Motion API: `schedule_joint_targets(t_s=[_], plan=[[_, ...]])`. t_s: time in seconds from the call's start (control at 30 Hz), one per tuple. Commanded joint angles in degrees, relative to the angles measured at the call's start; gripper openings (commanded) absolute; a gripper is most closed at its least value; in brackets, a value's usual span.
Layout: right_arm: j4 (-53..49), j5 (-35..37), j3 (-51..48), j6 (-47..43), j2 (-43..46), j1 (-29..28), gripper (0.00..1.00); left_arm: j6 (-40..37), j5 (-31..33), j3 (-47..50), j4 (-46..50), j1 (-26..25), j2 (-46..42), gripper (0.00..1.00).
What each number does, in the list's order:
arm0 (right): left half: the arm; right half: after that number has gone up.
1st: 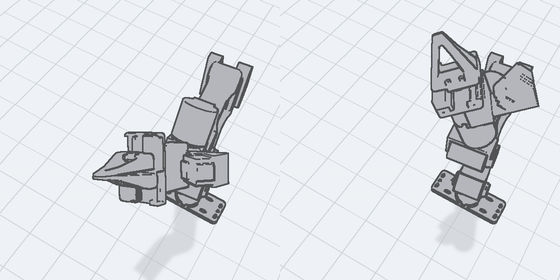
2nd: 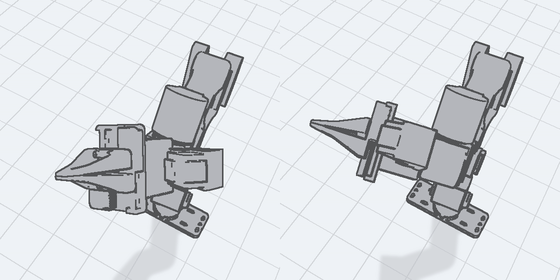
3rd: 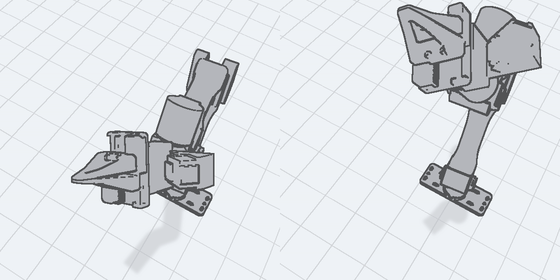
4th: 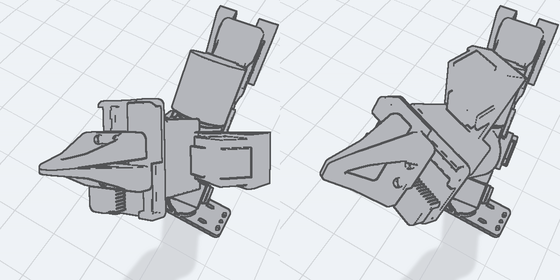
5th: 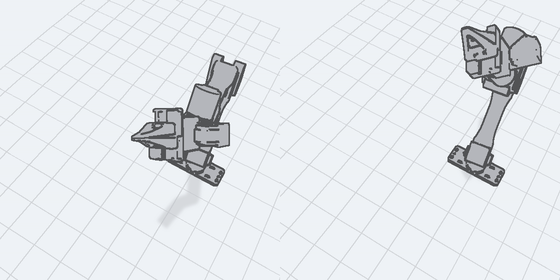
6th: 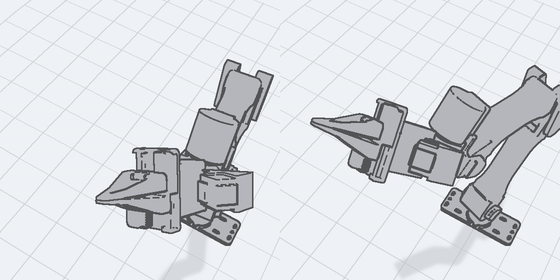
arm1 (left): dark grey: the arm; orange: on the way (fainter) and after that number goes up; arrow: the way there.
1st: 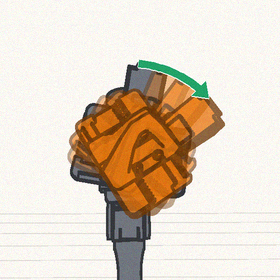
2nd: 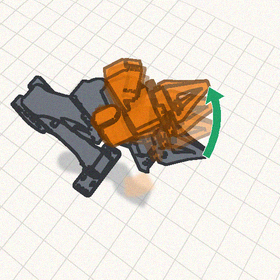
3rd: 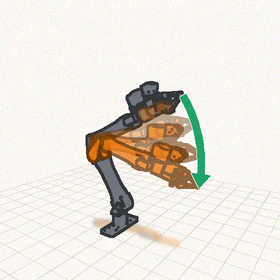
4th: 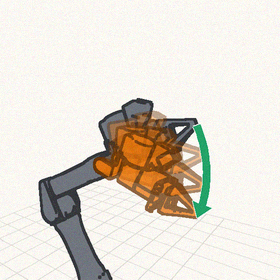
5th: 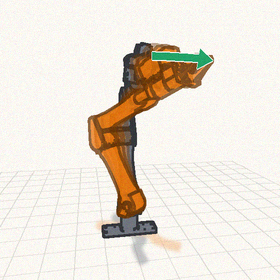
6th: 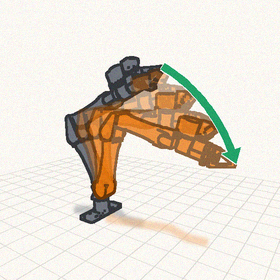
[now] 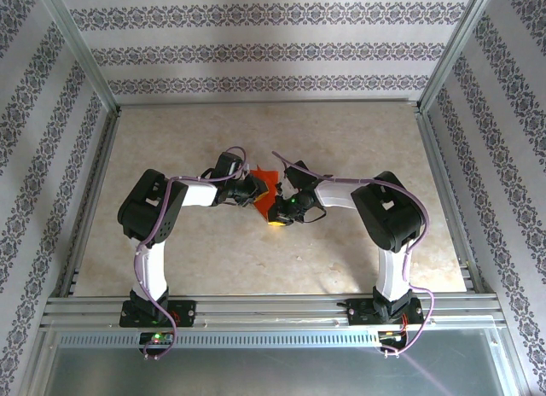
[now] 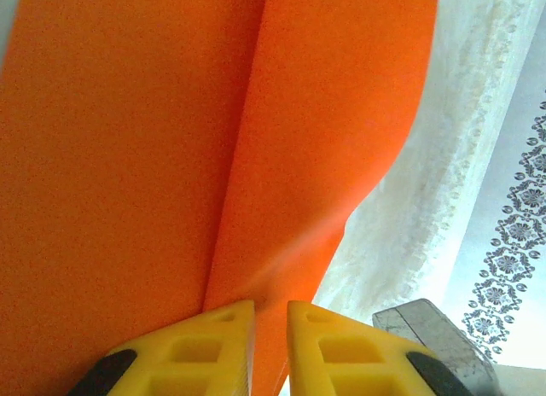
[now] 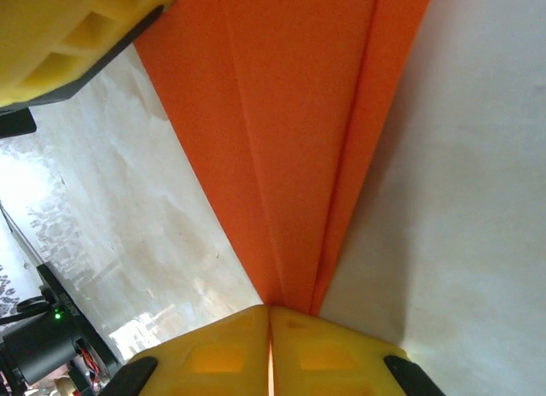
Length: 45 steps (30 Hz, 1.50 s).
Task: Fold a paper plane with a square sheet of paper (pick it up from the middle)
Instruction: Fourth fold the wing at the center of the table.
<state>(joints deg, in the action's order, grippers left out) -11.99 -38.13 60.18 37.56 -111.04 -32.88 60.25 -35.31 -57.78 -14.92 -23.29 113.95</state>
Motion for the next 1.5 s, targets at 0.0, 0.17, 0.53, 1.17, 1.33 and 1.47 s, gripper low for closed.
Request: schedule_joint_targets(t_s=[0.0,0.17,0.53,1.17,1.33,1.47], plan=[[-3.52,3.1,-0.16,-0.71,-0.68,-0.47,0.1,-0.66,3.91,1.18,7.32,-0.46,1.89,0.18],[-0.72,1.99,0.51,-0.47,5.99,0.8,0.12,-0.57,3.98,1.27,7.53,-0.45,1.63,0.18],[-1.31,4.76,4.58,-0.27,2.59,-0.24,0.11,1.19,4.19,1.31,7.8,-0.45,1.19,0.18],[-7.06,5.84,4.32,-6.94,-2.87,0.36,0.1,-1.32,2.12,0.9,4.75,-0.35,-7.52,0.21],[-10.48,-0.84,3.74,-16.9,-1.6,0.75,0.1,-3.46,4.49,3.71,8.31,-0.44,-12.64,0.22],[-14.02,-3.88,4.24,-22.66,-1.19,0.94,0.1,-3.58,4.99,6.94,8.74,-1.06,-15.14,0.22]])
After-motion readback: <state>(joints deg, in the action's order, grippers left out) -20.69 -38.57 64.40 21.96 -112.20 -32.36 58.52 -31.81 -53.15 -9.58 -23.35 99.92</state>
